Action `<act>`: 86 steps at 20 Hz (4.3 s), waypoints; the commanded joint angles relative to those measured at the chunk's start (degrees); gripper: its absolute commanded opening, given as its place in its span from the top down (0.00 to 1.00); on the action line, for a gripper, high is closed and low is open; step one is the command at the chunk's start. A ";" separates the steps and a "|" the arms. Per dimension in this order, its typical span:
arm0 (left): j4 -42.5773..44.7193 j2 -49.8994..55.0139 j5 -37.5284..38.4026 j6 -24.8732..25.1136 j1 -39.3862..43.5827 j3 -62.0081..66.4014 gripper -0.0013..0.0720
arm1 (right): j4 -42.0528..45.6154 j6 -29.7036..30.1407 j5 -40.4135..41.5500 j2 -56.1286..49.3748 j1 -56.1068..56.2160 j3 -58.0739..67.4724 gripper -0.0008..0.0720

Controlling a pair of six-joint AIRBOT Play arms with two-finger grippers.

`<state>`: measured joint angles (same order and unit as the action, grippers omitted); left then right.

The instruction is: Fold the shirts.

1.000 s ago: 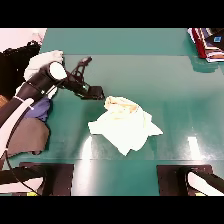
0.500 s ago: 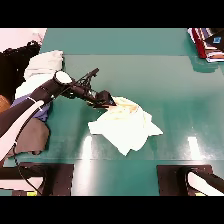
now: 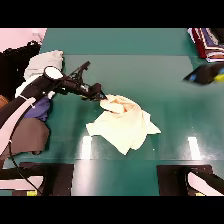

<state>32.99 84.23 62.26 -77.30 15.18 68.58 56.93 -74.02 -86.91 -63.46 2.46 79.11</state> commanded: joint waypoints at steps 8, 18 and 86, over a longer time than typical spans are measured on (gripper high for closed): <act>5.14 -1.03 0.22 -0.28 -2.19 0.46 0.95 | -10.69 2.14 19.89 -7.23 14.29 -39.15 0.43; 8.76 -1.22 0.87 -0.26 -2.62 1.77 0.95 | -9.73 3.58 26.75 -6.34 17.84 -38.01 0.97; 42.86 -28.70 0.98 0.26 -3.56 -15.87 0.95 | 10.56 3.52 16.00 -12.13 13.86 -22.73 0.36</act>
<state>75.88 55.57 63.40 -76.64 11.60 52.73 67.46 -70.57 -70.24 -73.73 16.36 57.17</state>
